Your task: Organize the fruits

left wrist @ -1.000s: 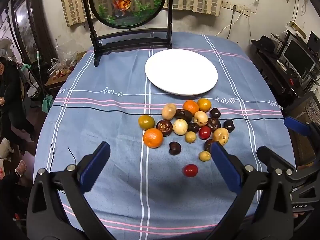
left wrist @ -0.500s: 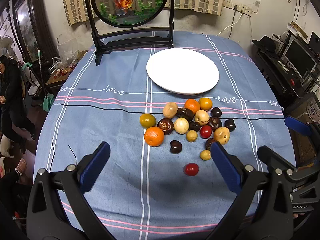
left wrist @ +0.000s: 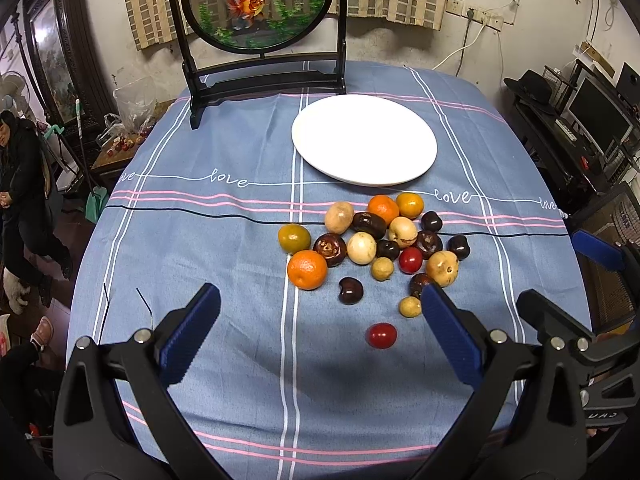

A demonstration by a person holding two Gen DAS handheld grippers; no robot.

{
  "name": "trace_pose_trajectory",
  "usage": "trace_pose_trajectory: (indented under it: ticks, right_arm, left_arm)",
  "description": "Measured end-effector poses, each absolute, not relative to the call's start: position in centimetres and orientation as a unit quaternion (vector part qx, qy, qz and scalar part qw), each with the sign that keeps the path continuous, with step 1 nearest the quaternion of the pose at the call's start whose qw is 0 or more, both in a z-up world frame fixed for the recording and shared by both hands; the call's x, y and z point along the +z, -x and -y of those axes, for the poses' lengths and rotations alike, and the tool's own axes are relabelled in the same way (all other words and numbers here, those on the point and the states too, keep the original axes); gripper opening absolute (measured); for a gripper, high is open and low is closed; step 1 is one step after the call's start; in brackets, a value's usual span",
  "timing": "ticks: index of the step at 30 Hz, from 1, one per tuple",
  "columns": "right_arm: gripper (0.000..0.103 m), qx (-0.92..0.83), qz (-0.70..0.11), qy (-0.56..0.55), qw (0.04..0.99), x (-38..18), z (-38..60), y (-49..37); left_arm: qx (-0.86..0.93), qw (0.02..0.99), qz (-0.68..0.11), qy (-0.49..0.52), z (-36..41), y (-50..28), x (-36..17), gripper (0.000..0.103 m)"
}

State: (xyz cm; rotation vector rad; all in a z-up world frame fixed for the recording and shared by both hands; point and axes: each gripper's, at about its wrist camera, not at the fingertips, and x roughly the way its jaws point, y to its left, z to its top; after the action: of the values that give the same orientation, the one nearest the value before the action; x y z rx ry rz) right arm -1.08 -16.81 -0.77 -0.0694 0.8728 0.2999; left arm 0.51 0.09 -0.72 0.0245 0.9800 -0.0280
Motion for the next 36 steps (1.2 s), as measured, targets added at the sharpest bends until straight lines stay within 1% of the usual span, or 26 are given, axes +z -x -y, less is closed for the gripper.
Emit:
trace_pose_trajectory:
  ticks: [36]
  right_arm:
    - [0.102,0.146,-0.423,0.034,0.893,-0.93,16.62,0.99]
  left_arm:
    - [-0.011,0.876,-0.482,-0.009,0.22,-0.57,-0.96,0.101]
